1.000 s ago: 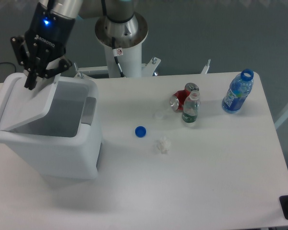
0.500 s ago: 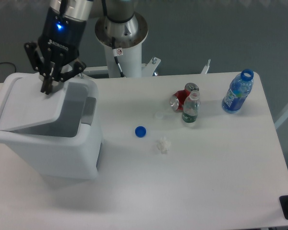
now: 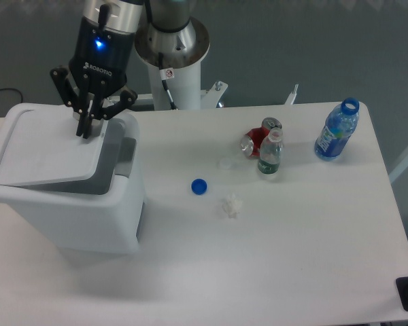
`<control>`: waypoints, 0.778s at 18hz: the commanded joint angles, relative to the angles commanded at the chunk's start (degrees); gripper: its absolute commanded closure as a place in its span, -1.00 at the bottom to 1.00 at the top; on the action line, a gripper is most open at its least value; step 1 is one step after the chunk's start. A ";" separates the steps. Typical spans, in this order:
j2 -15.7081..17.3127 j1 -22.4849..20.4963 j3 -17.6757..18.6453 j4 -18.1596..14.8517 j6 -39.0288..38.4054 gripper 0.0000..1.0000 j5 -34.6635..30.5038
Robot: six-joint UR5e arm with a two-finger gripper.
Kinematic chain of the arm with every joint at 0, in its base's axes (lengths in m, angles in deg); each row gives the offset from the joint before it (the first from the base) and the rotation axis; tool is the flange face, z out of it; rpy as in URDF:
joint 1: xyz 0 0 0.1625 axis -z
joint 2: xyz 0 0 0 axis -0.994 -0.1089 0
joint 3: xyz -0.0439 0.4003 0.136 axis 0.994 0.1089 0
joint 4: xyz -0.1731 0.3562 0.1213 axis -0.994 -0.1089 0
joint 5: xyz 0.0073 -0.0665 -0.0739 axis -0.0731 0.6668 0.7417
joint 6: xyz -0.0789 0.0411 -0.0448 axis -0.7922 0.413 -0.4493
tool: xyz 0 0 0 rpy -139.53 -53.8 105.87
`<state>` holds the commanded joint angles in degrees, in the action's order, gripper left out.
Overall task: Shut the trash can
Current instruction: 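Lower the gripper onto the lid, pressing it down over the can, then hold the gripper pressed on the closed lid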
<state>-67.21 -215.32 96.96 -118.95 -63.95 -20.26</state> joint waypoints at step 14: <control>-0.53 -0.18 0.09 0.00 0.09 0.66 -1.58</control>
<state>-67.74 -215.49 97.05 -118.95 -63.86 -21.84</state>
